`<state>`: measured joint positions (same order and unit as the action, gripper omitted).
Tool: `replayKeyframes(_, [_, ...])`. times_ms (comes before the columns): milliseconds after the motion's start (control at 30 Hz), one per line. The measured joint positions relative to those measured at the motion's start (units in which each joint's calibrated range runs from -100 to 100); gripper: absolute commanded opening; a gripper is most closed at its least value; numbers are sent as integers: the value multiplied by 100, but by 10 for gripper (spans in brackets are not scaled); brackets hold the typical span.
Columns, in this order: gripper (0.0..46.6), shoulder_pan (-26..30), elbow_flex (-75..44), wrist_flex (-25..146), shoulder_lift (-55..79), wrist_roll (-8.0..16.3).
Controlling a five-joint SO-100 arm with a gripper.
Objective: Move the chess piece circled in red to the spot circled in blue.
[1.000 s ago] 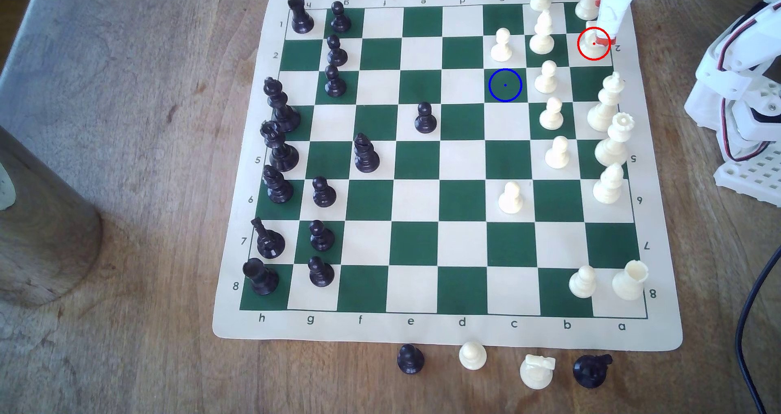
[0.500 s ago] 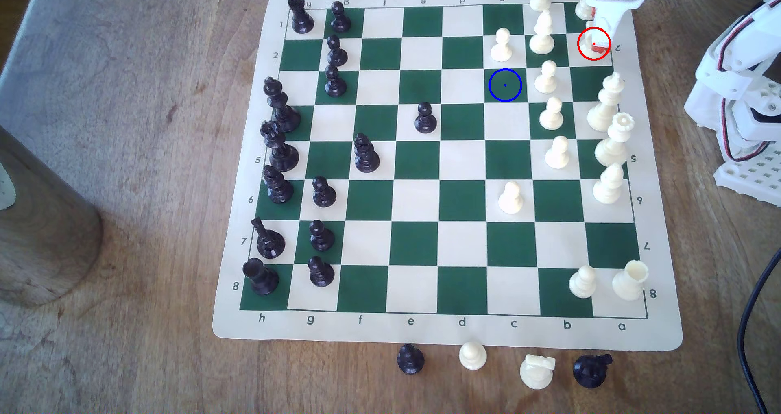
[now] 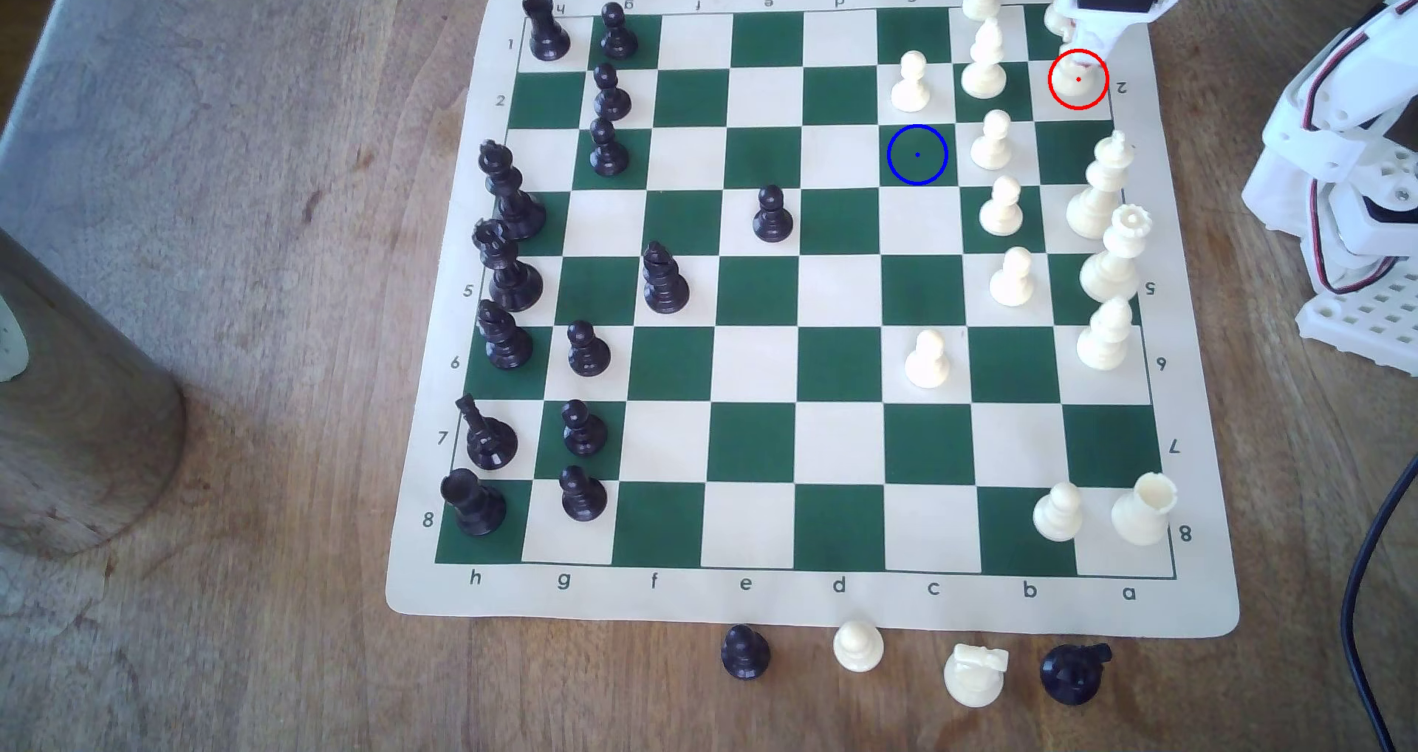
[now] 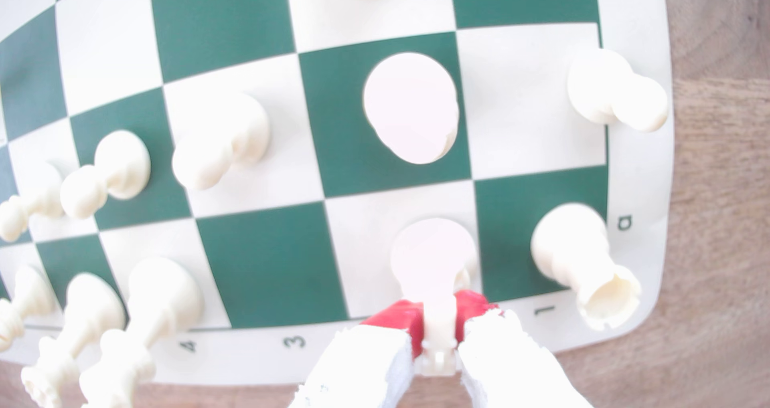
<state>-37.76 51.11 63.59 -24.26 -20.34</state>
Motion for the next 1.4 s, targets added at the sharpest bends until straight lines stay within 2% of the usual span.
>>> replayKeyframes(300, [3, 7, -27, 359, 0, 20])
replayKeyframes(567, [3, 310, -1021, 1633, -385, 308])
replayKeyframes(933, [3, 406, -1898, 2199, -1232, 352])
replayKeyframes(1033, [3, 745, -1898, 2127, -1508, 527])
replayKeyframes(1067, [3, 870, -1898, 2096, -1550, 615])
replayKeyframes(1100, [3, 1232, -1898, 2024, -1592, 786])
replayKeyframes(1267, [3, 1895, -1898, 1745, -1600, 1201])
replayKeyframes(1400, [3, 2043, -1898, 1578, -1374, 1363])
